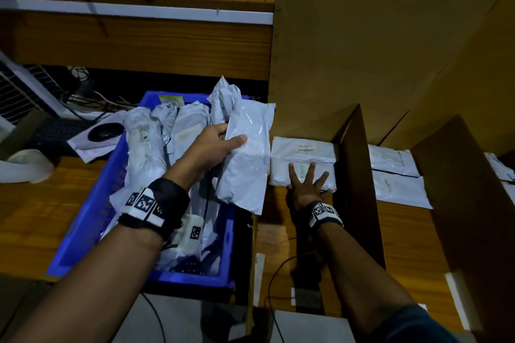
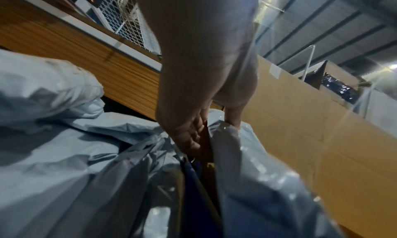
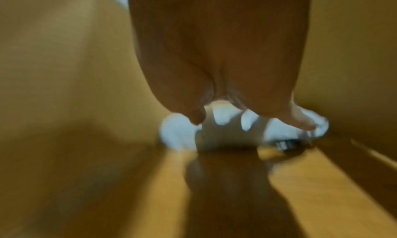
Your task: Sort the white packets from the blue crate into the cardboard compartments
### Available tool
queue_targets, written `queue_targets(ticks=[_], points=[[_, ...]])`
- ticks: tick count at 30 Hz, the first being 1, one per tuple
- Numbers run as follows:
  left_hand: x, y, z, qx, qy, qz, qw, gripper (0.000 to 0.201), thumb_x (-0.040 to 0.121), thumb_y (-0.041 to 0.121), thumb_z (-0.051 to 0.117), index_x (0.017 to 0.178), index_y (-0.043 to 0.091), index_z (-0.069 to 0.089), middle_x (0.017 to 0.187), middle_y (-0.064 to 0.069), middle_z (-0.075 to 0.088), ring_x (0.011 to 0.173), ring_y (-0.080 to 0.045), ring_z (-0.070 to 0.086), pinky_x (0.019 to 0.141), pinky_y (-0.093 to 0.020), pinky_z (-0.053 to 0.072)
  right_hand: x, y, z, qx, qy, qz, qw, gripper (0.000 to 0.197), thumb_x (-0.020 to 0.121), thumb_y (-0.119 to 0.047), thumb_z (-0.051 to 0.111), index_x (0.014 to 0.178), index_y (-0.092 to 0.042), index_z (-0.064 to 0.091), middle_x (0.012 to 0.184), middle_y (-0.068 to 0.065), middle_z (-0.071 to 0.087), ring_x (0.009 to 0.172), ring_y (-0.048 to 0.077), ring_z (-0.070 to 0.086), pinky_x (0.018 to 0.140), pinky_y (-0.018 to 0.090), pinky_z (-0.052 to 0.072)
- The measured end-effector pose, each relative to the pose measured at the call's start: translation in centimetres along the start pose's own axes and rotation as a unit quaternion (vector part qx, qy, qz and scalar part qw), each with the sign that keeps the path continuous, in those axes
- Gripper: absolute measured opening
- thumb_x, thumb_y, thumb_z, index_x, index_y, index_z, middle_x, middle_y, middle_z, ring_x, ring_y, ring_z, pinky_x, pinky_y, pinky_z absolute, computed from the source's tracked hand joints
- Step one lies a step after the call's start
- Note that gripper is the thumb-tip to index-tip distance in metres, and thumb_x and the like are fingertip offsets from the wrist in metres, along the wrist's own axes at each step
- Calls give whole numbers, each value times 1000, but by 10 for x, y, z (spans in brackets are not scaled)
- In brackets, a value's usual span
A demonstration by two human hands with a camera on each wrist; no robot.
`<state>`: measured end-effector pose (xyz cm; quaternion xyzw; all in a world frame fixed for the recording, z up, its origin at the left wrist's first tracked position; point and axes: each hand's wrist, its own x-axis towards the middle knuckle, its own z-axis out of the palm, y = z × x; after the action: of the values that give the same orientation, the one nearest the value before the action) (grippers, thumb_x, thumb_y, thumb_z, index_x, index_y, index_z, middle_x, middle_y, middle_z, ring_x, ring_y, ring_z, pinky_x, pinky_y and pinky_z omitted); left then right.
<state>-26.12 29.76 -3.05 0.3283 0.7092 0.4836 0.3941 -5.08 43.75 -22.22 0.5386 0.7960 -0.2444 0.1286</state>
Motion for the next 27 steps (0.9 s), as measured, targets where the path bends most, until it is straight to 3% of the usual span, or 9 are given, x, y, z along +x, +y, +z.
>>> queue_targets(ticks=[3,5,7,10,13,17,19,22,27], points=[[-19,8,1,0,-8,18,1000,27,106,25,65,130,13,69,109,4,81,98,-13,78,77,-24,60,-15,0,-27,43,21,-29,998,69,109,-40,43,163,-53,3,175,5,-18,158,50,-10,119,76,12],[-34,15,5,-3,-11,26,1000,24,110,26,58,127,12,68,91,11,80,78,-3,75,62,-14,53,-36,-4,-53,106,106,-107,983,59,109,-33,50,165,-31,30,173,13,19,157,44,18,121,62,29],[-51,22,11,-17,-23,37,999,25,112,25,54,128,11,66,92,9,80,81,-5,76,66,-19,56,-73,-12,-79,217,187,-158,945,47,111,-25,50,155,-13,47,153,21,52,143,39,45,113,48,42],[-78,31,23,-43,-52,50,996,29,111,26,56,136,13,63,118,-4,79,106,-19,77,85,-40,64,-155,-19,-108,327,254,-190,891,36,111,-38,48,143,-22,54,129,9,70,114,26,69,98,47,55],[-107,39,37,-88,-94,54,990,28,108,22,60,135,13,61,119,-5,78,106,-20,77,81,-45,66,-237,-17,-115,381,269,-201,862,45,107,-47,57,148,-30,47,128,-2,70,106,10,71,89,35,61],[-153,41,53,-146,-158,48,976,33,104,20,67,135,11,61,124,-7,77,112,-23,75,94,-55,62,-319,-15,-91,356,298,-211,860,93,91,-55,78,161,-25,24,155,-2,49,135,9,53,104,26,49],[-173,40,64,-158,-196,46,967,39,102,20,69,138,9,59,129,-11,75,116,-29,73,100,-57,58,-345,-12,-76,293,330,-205,874,111,85,-63,79,165,-25,13,165,-1,34,147,14,40,110,29,41],[-203,39,82,-163,-238,52,956,41,101,18,70,139,8,59,129,-12,74,119,-32,72,96,-54,61,-375,-2,-60,202,376,-175,887,121,81,-71,73,167,-20,4,166,4,27,148,24,35,110,41,46],[-238,40,107,-165,-294,48,940,42,102,21,68,141,9,58,129,-8,75,119,-27,72,91,-52,62,-410,24,-53,132,424,-132,886,118,85,-54,76,167,-14,2,158,12,31,139,32,41,100,48,53]])
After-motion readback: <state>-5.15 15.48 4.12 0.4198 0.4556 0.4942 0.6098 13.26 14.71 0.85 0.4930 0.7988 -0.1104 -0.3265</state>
